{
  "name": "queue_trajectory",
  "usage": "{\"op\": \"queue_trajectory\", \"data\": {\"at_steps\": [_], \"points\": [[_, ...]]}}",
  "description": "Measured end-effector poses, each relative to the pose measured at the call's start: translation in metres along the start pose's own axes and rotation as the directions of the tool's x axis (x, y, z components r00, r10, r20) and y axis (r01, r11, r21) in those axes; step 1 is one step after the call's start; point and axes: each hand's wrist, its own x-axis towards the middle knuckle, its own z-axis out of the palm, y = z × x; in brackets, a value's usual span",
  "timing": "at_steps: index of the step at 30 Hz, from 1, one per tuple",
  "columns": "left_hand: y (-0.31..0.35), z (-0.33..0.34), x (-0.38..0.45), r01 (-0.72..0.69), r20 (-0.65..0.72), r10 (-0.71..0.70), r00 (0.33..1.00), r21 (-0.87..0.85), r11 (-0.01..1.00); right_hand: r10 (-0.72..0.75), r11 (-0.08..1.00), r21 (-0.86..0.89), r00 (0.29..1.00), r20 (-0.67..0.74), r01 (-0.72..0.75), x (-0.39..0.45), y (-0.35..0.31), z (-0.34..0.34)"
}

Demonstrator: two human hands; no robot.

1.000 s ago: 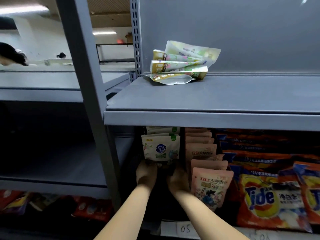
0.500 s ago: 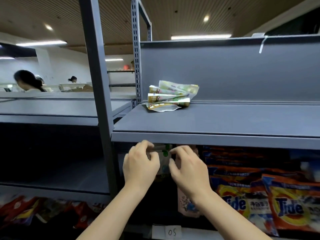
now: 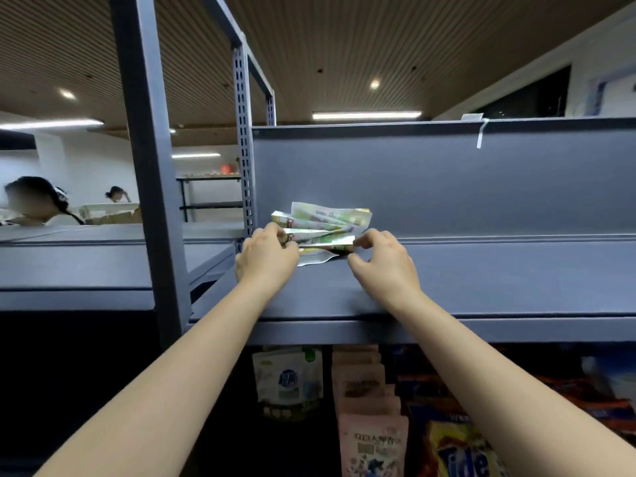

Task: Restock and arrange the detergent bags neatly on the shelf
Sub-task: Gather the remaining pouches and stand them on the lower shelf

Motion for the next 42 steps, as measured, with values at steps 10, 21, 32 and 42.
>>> {"op": "queue_trajectory", "data": {"at_steps": [10, 21, 32, 42], "points": [[0.029, 0.059, 0.094, -0.103, 0.054, 0.094, 0.994, 0.211, 0.972, 0.123, 0.986, -0.115, 0.992, 0.016, -0.121, 0.087, 0.01, 0.012], [0.037, 0.091, 0.133, 0.267, 0.221, -0.28, 0.934, 0.089, 0.96, 0.09, 0.956, -0.284, 0.995, 0.044, -0.074, 0.149, 0.033, 0.037], [0.028, 0.089, 0.125, 0.149, 0.137, -0.2, 0.97, 0.314, 0.938, 0.114, 0.914, -0.407, 0.961, 0.251, -0.002, 0.175, 0.054, 0.076], [0.022, 0.091, 0.124, 0.302, 0.266, -0.347, 0.899, 0.195, 0.933, 0.165, 0.857, -0.515, 0.942, 0.291, 0.009, 0.152, 0.047, 0.055]]}}
